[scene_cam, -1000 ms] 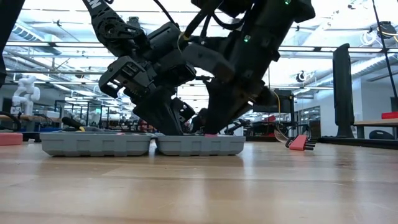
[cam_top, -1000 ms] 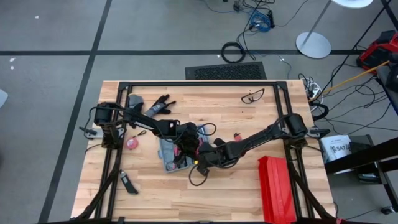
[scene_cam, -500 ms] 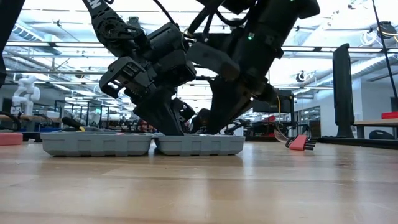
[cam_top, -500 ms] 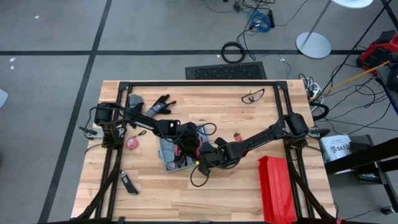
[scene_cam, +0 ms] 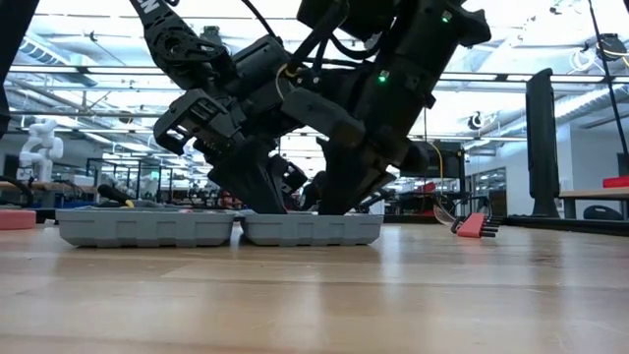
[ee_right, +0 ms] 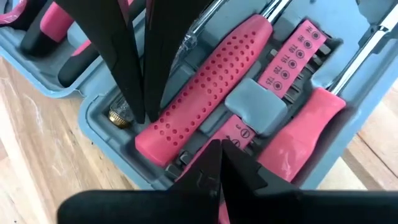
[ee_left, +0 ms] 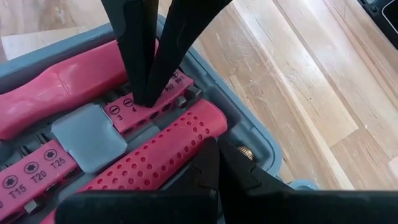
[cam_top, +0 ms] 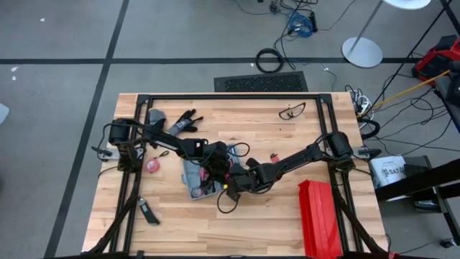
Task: Prefit tool cases
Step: Put the red terminal block into the gray prefit tools case, then put the red allen wrench into the gray prefit tools case
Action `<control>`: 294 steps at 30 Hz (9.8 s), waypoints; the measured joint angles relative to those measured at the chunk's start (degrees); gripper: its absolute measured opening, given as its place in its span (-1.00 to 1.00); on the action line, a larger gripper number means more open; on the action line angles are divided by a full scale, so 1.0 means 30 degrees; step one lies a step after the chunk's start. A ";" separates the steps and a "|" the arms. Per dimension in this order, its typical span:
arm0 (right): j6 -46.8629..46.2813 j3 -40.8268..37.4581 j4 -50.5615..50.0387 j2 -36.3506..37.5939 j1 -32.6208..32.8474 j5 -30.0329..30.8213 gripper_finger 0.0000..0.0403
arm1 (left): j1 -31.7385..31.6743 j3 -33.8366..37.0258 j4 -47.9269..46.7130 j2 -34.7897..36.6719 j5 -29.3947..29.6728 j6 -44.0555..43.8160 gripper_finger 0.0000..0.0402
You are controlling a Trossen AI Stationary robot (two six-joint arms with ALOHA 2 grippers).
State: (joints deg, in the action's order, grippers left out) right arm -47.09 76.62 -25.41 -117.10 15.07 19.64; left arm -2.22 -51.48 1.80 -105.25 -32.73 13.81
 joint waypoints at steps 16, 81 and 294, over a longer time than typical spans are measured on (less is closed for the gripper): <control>0.0703 -0.0087 -0.4324 0.3077 0.0123 0.3134 -1.00 | -0.0234 -0.0028 -0.0345 0.4074 0.0231 -0.0994 -1.00; 0.2366 -0.0755 0.0607 0.1832 -0.2031 -0.6513 -1.00 | -0.2120 0.0809 -0.5460 0.3702 0.2943 -0.0922 -1.00; 0.4609 -0.8915 1.3216 0.8808 -0.6662 -1.4656 -0.92 | 0.0134 0.2302 -0.7326 1.3886 1.5551 -0.3861 -1.00</control>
State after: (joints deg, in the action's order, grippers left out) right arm -33.26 49.87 14.24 -90.67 -4.92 -24.33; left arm -1.82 -44.58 -20.18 -63.59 13.92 2.22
